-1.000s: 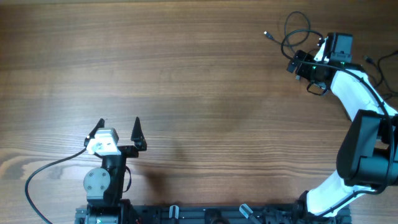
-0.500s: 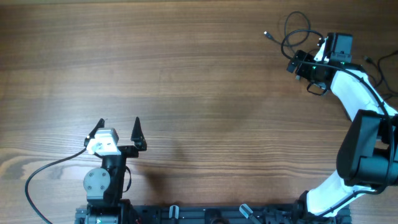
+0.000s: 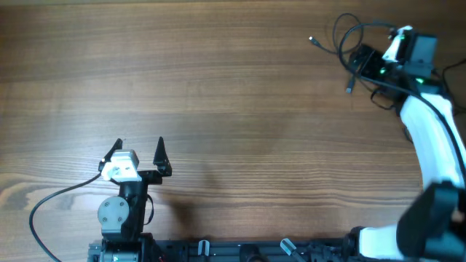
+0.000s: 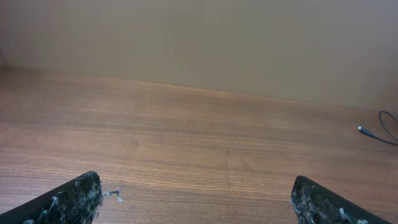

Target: Untangle cables

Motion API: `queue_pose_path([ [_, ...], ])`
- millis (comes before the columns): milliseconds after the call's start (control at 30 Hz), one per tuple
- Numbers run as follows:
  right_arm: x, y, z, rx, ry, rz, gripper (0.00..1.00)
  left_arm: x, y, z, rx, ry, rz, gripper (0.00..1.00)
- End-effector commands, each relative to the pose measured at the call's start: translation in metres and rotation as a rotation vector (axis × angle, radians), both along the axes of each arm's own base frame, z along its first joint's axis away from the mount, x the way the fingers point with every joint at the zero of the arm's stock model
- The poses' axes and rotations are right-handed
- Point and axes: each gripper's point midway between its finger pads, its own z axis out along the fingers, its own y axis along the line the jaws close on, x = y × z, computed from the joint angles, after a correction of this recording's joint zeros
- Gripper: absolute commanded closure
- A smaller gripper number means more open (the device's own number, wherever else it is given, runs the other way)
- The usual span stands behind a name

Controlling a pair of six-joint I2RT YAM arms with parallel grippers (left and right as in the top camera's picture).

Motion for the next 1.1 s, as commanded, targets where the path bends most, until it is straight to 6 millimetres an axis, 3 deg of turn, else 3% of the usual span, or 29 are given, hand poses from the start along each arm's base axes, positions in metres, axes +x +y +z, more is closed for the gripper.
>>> queue_pose_path([
  [0, -0.009, 0.004, 0.049, -0.007, -0.116, 0.004, 0.0, 0.0, 0.001, -0.001, 0.019, 0.001, 0.002, 0.0],
  [33, -0.014, 0.005, 0.065, -0.013, -0.154, 0.004, 0.0, 0.0, 0.001, -0.001, 0.019, 0.001, 0.002, 0.0],
  [133, -0.02, 0.006, 0.085, -0.02, -0.202, 0.004, 0.0, 0.0, 0.001, -0.001, 0.019, 0.001, 0.002, 0.0],
  [400, -0.039, 0.011, 0.126, -0.036, -0.304, 0.01, 0.0, 0.0, 0.001, -0.001, 0.019, 0.001, 0.002, 0.0],
  [567, -0.058, 0.041, 0.14, -0.031, -0.353, 0.081, 0.0, 0.0, 0.001, -0.001, 0.019, 0.001, 0.002, 0.0],
  [667, -0.069, 0.058, 0.125, -0.022, -0.334, 0.123, 0.0, 0.0, 0.001, -0.001, 0.019, 0.001, 0.002, 0.0],
  [733, -0.079, 0.066, 0.102, -0.014, -0.291, 0.144, 0.0, 0.0, 0.001, -0.001, 0.019, 0.001, 0.002, 0.0],
  [933, -0.104, 0.061, 0.023, -0.027, -0.128, 0.122, 0.0, 0.0, 0.001, -0.001, 0.019, 0.001, 0.002, 0.0],
  [1067, -0.117, 0.061, -0.011, -0.023, -0.086, 0.124, 0.0, 0.0, 0.001, -0.001, 0.019, 0.001, 0.002, 0.0],
])
